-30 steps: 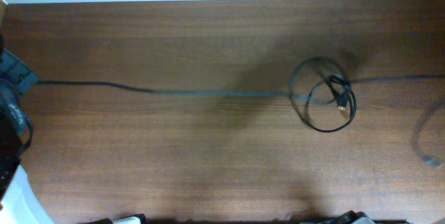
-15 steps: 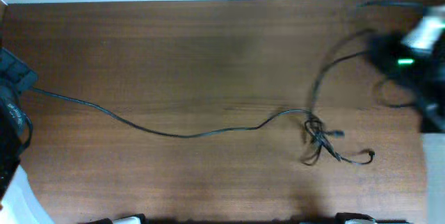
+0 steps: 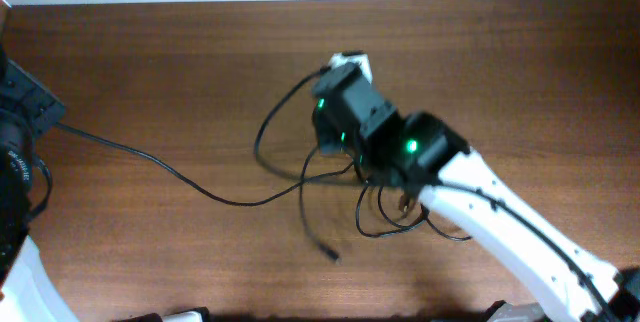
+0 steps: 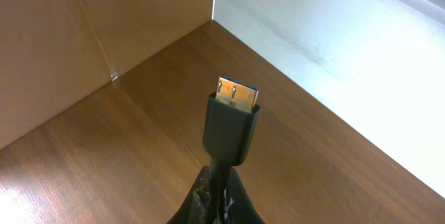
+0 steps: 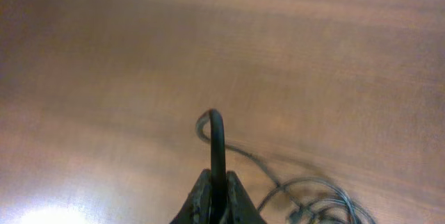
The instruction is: Untangle cables
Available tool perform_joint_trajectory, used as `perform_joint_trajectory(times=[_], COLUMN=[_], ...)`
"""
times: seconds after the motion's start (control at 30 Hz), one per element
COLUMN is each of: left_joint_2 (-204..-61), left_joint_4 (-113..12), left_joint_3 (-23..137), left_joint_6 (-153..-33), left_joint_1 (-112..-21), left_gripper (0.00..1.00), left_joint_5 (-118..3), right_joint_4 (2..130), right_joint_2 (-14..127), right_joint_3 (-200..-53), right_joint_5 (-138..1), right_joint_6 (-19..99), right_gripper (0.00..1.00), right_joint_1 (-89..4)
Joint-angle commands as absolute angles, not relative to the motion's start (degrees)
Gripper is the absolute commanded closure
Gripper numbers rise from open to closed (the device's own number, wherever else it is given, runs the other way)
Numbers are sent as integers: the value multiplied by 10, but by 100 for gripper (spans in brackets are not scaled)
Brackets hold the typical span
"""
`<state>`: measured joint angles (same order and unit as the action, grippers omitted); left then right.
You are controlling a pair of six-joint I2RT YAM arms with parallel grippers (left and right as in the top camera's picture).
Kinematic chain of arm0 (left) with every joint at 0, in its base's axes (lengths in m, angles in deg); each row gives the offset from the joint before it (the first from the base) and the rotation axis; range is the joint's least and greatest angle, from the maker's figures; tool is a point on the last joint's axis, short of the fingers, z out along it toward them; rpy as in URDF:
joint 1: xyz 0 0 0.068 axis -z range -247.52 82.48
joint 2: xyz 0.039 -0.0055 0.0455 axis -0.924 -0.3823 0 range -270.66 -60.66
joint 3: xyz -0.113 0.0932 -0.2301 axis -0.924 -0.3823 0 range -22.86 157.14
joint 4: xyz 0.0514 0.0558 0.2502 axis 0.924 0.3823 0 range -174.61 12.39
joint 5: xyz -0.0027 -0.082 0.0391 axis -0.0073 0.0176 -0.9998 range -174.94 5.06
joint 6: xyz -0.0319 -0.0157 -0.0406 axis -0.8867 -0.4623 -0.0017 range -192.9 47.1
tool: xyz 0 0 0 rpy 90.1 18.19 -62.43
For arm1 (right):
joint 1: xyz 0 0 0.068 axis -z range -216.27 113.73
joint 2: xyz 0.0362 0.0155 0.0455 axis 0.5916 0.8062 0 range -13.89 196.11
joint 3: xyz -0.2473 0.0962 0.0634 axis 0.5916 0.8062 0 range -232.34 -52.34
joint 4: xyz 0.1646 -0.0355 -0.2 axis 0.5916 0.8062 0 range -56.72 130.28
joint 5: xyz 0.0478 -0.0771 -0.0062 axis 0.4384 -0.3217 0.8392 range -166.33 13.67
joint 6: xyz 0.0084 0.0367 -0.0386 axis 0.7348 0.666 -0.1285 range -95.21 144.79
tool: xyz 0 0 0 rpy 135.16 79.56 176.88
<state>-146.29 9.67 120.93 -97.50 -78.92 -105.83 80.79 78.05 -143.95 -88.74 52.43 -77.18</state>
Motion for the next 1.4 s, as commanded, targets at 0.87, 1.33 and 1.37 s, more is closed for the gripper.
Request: perform_joint_trajectory(times=[0.87,1.33,1.37], left_joint_2=[-1466,-1466,-1466], left_joint_4=[103,107,107], left_joint_3=[1213,1213,1213], left_joint_6=[-955,-955,-955], left_joint_1=[-793,-793,-793], left_gripper=[100,100,100], left_joint_5=[-1015,-1009,-1008], right_joint_4=[1035,876,868], right_joint_2=[829,830,830], right_joint_3=[-1315,-1158,-1149], right_joint_5=[-848,-890,-890], right_joint_6=[792,1151,1152], right_gripper=[1,29,29], right_joint_1=[-625,-634,-634])
